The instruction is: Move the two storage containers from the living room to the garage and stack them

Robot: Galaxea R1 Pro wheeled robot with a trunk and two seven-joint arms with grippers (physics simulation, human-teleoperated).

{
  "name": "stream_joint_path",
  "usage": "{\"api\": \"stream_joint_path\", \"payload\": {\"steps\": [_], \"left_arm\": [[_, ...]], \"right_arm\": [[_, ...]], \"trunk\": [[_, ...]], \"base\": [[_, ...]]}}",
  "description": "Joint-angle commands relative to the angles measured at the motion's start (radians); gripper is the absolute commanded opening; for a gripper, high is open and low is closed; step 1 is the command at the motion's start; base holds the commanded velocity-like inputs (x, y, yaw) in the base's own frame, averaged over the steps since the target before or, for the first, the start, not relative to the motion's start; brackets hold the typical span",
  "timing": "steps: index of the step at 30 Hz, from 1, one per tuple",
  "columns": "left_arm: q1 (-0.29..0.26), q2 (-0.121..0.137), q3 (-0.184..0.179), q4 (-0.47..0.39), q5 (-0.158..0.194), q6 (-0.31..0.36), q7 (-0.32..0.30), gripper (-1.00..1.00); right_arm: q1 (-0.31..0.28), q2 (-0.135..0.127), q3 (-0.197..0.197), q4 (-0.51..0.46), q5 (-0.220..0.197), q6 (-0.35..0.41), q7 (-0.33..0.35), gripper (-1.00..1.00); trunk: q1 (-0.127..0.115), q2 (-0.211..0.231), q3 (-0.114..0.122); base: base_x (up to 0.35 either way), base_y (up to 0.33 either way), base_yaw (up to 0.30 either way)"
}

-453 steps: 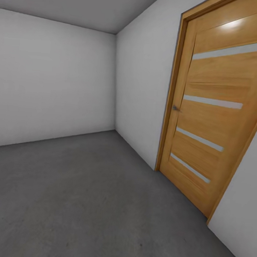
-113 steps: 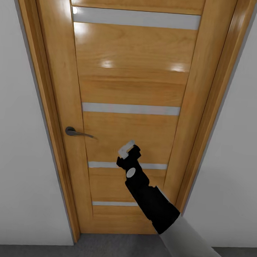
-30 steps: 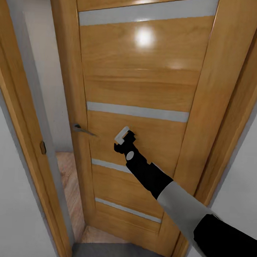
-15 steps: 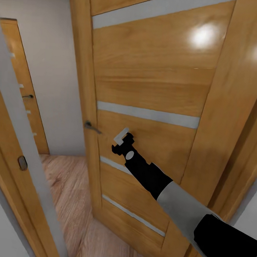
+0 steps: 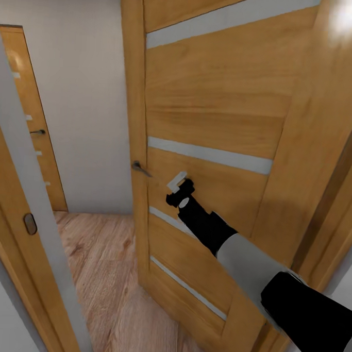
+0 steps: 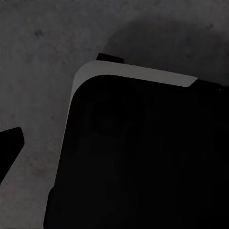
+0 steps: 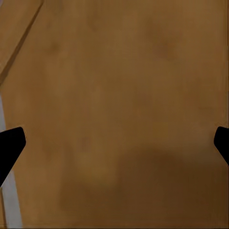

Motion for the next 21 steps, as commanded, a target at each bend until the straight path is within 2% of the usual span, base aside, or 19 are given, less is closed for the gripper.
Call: {"api": "stream_joint_path", "payload": {"steps": [1,4,10,13,21], "left_arm": [[0.000,0.000,0.004,-0.001,0.002,-0.002,0.001,1.00],[0.000,0.000,0.004,-0.001,0.002,-0.002,0.001,1.00],[0.000,0.000,0.004,-0.001,0.002,-0.002,0.001,1.00],[0.000,0.000,0.004,-0.001,0.002,-0.002,0.001,1.00],[0.000,0.000,0.004,-0.001,0.002,-0.002,0.001,1.00]], "right_arm": [[-0.015,0.000,0.000,0.045,0.004,0.010,-0.009,1.00],[-0.060,0.000,-0.001,0.105,-0.047,0.011,-0.030,1.00],[-0.067,0.000,-0.003,0.091,-0.053,0.012,-0.031,1.00],[-0.067,0.000,-0.003,0.004,-0.054,0.048,-0.030,1.00],[-0.065,0.000,0.002,-0.054,-0.056,0.089,-0.023,1.00]], "trunk": [[0.000,0.000,-0.001],[0.000,0.000,-0.001],[0.000,0.000,-0.001],[0.000,0.000,-0.001],[0.000,0.000,-0.001]], "base": [[0.000,0.000,0.000],[0.000,0.000,0.000],[0.000,0.000,0.000],[0.000,0.000,0.000],[0.000,0.000,0.000]]}}
